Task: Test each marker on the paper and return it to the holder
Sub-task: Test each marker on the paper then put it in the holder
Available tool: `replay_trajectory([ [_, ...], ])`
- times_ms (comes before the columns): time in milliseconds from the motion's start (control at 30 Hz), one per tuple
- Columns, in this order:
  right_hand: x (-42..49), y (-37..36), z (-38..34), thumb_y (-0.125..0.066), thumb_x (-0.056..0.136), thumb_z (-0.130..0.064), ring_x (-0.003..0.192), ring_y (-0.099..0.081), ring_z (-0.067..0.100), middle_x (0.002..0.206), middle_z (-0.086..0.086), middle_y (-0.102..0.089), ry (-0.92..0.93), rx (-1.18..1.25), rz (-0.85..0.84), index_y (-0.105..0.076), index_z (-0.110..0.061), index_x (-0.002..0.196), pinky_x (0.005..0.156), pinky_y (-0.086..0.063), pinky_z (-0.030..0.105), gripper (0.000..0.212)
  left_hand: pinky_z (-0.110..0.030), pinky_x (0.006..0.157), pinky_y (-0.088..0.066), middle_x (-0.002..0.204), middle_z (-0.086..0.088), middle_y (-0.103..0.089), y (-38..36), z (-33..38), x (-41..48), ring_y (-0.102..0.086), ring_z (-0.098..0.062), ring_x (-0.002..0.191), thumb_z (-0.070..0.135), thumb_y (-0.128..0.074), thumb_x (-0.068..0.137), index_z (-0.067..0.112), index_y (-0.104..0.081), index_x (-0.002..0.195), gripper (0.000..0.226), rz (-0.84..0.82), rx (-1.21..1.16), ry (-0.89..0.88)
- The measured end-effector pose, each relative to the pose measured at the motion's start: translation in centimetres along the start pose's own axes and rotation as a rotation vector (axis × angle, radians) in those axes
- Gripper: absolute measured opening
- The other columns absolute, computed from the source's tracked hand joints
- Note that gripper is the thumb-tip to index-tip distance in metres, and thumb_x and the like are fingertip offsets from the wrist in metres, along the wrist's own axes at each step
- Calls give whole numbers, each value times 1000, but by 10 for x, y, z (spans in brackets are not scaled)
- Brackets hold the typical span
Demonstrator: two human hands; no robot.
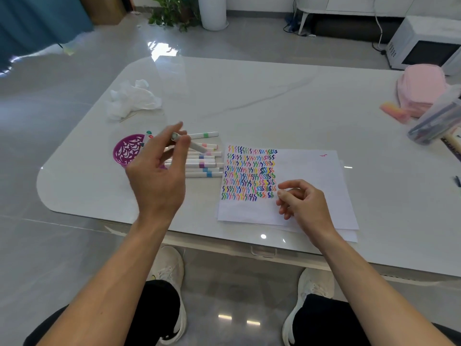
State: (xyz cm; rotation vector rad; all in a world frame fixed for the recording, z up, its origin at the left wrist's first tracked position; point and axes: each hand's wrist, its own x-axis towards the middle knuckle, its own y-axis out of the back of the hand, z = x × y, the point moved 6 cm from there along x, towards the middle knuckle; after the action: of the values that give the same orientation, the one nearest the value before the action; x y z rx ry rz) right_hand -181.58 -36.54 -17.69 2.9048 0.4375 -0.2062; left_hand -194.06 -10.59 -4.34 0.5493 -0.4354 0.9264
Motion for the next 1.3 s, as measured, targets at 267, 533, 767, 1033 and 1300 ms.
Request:
replay_trajectory([
  [267,1,0,3,-66,96,-2,54,-62,21,70,12,-71,21,-10,19,-71,-8,96,49,-51,29,8,-16,89,-45,102,-6,-56,40,-3,17,-60,-24,96,17,-49,107,7,-59,136,33,226,293,-230],
  [533,1,-2,4,-67,95,-2,55,-62,21,71,13,-71,24,-8,8,-71,-7,96,49,-51,29,6,-26,91,-52,118,-7,-61,45,-50,26,-63,-17,102,22,-51,103,21,-63,134,33,108,355,87],
  [767,1,-1,3,-67,95,-2,55,-62,22,72,15,-71,36,-12,4,-71,-6,97,49,-52,29,6,-31,90,-44,118,-12,-66,33,-68,20,-62,-28,101,24,-51,103,14,-65,126,29,-65,605,152],
  [1033,2,-2,4,-67,95,-1,54,-61,22,71,15,-71,29,-3,0,-71,-5,97,47,-50,28,6,-53,106,-45,123,-14,-66,21,-71,11,-60,-34,114,17,-56,97,9,-61,131,36,-111,631,133],
  [1300,2,-2,4,-68,95,-1,52,-61,20,70,16,-70,22,6,4,-71,-4,97,46,-50,28,5,-38,98,-45,127,-13,-57,9,-46,5,-51,-28,115,11,-65,91,8,-51,136,47,-96,553,-56],
])
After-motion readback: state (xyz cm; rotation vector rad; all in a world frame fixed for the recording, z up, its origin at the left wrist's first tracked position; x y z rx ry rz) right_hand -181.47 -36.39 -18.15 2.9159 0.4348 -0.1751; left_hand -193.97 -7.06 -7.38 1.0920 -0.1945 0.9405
